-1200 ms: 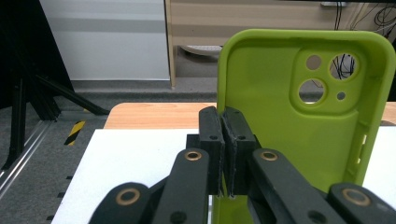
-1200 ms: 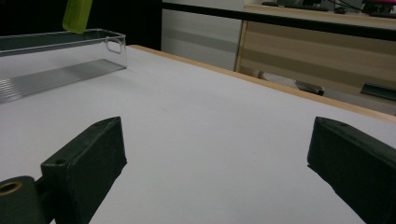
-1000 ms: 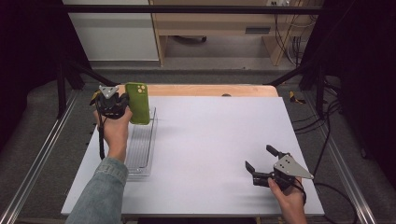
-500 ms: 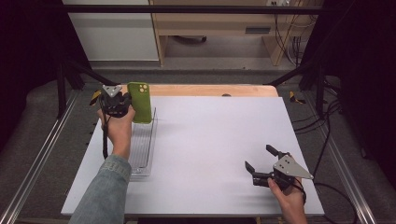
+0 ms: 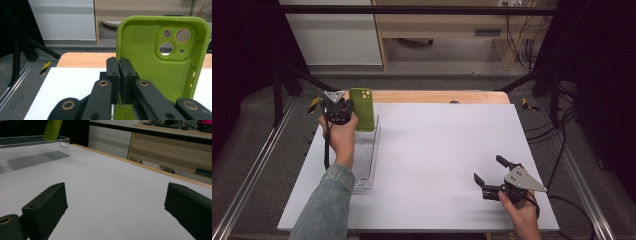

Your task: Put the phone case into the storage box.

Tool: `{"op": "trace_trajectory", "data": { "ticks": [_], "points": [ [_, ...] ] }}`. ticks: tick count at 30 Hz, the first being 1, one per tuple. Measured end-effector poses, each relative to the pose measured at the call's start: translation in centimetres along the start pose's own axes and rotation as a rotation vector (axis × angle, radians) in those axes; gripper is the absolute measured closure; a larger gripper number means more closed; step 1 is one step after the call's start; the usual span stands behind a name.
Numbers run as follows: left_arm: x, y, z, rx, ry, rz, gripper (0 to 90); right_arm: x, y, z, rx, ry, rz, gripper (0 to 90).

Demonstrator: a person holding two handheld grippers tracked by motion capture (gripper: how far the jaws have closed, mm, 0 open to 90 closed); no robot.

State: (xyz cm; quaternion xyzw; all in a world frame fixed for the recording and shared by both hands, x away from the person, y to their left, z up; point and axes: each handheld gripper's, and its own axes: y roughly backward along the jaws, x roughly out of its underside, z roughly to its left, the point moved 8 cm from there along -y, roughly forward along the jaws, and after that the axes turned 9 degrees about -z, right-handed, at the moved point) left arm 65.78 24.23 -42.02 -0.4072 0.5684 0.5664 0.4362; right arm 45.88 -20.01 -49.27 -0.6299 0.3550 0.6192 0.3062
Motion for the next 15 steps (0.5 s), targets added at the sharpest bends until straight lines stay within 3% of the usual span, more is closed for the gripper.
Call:
{"op": "trace_trajectory", "data": {
  "ticks": [15],
  "points": [
    [0.96, -0.63, -0.05, -0.008, -0.011, 0.024, 86.9, -0.15, 0.09, -0.07, 0.0, -0.001, -0.01, 4.7]
  ]
}}
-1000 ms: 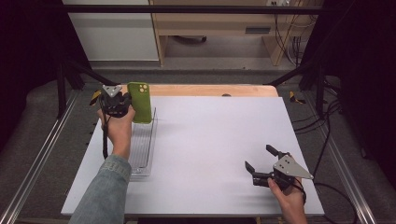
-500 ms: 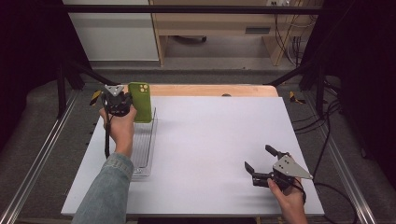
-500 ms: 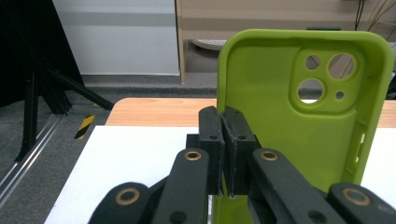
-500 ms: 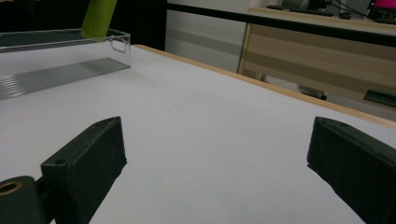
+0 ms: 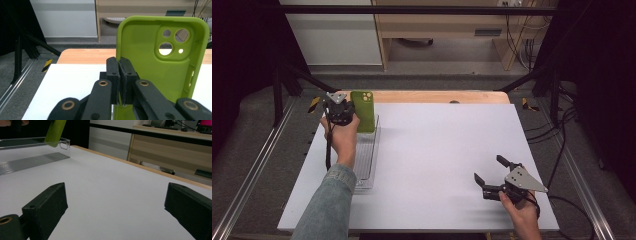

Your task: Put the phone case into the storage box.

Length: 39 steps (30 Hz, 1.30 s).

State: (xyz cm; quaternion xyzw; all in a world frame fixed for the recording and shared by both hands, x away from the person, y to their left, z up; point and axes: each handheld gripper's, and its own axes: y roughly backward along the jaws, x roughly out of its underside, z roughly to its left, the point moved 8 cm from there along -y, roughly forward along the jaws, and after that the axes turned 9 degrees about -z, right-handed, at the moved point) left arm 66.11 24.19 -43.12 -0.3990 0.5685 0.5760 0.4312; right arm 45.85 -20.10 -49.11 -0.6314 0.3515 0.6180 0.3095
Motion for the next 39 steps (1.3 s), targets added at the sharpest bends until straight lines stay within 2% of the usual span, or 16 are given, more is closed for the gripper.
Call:
{"op": "trace_trajectory", "data": {
  "ticks": [13, 39],
  "points": [
    [1.0, -0.8, 0.0, -0.011, -0.008, 0.028, 86.8, 0.1, 0.0, 0.1, -0.008, 0.0, 0.001, 4.7],
    [1.3, -0.9, 0.0, -0.022, -0.018, 0.042, 86.7, 0.0, -0.1, 0.4, -0.021, -0.002, -0.009, 4.7]
  ]
}}
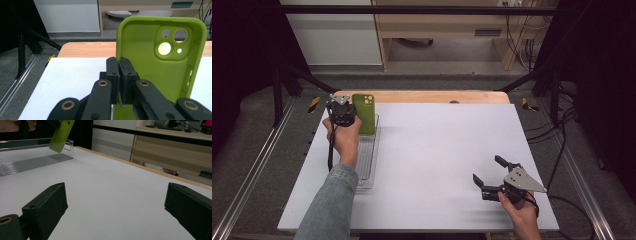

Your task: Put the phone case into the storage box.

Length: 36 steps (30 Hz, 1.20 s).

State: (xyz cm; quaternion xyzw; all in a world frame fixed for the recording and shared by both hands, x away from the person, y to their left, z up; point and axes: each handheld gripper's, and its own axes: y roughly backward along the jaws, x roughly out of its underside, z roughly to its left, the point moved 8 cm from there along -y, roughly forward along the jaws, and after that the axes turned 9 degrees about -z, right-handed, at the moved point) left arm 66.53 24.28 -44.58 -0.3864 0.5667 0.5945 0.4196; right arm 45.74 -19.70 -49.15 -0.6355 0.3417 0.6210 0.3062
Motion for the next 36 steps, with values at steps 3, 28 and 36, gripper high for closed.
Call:
{"op": "trace_trajectory", "data": {
  "ticks": [3, 28, 36],
  "points": [
    [0.1, 0.0, 0.1, -0.002, -0.002, 0.002, 86.7, 0.0, 0.0, 0.0, 0.0, 0.0, 0.001, 4.7],
    [1.0, -0.3, -0.1, -0.002, -0.001, 0.018, 86.6, 0.1, -0.1, 0.1, -0.007, 0.0, 0.006, 4.7],
    [1.2, -0.4, -0.2, -0.003, 0.0, 0.02, 86.6, 0.1, -0.1, 0.2, -0.01, 0.0, 0.008, 4.7]
  ]
}}
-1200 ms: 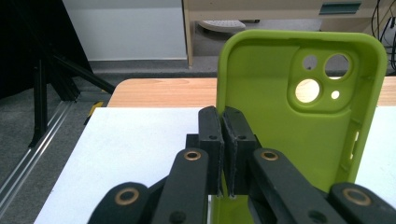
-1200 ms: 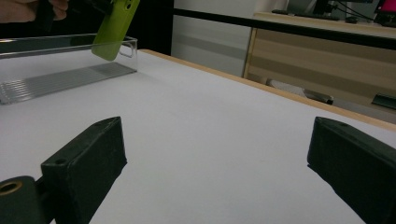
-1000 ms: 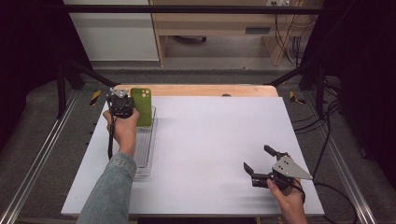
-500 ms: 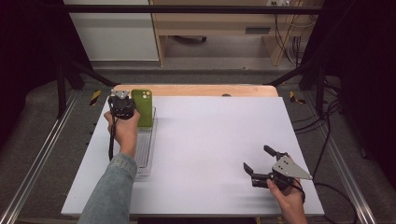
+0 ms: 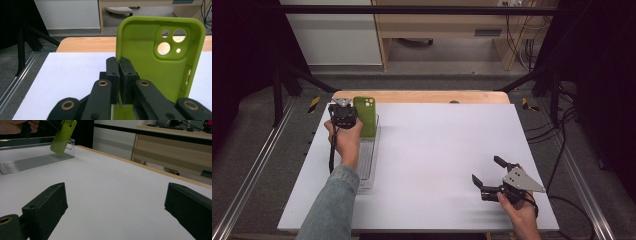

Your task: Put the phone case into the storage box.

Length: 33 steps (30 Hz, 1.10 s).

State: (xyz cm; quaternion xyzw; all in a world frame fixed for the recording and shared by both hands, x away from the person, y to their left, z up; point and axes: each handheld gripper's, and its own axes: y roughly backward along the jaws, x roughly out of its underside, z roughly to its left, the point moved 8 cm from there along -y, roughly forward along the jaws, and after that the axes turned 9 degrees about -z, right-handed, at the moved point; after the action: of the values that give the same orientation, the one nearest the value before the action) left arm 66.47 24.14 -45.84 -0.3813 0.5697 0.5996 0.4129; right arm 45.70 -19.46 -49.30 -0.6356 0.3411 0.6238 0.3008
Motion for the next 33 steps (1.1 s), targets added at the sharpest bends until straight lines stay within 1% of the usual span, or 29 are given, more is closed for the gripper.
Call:
{"op": "trace_trajectory", "data": {
  "ticks": [11, 26, 30, 33],
  "points": [
    [0.31, -0.14, -0.19, 0.001, -0.005, 0.007, 86.6, 0.03, -0.02, 0.04, -0.003, 0.001, 0.001, 4.7],
    [0.69, -0.22, -0.25, 0.002, -0.002, 0.012, 86.6, 0.05, -0.02, 0.04, -0.004, 0.001, 0.002, 4.6],
    [0.82, -0.29, -0.46, 0.006, -0.02, 0.011, 86.6, 0.06, -0.03, 0.04, -0.004, 0.0, 0.002, 4.7],
    [0.91, -0.31, -0.51, 0.005, -0.02, 0.014, 86.6, 0.06, -0.01, 0.01, -0.004, -0.001, 0.002, 4.6]
  ]
}}
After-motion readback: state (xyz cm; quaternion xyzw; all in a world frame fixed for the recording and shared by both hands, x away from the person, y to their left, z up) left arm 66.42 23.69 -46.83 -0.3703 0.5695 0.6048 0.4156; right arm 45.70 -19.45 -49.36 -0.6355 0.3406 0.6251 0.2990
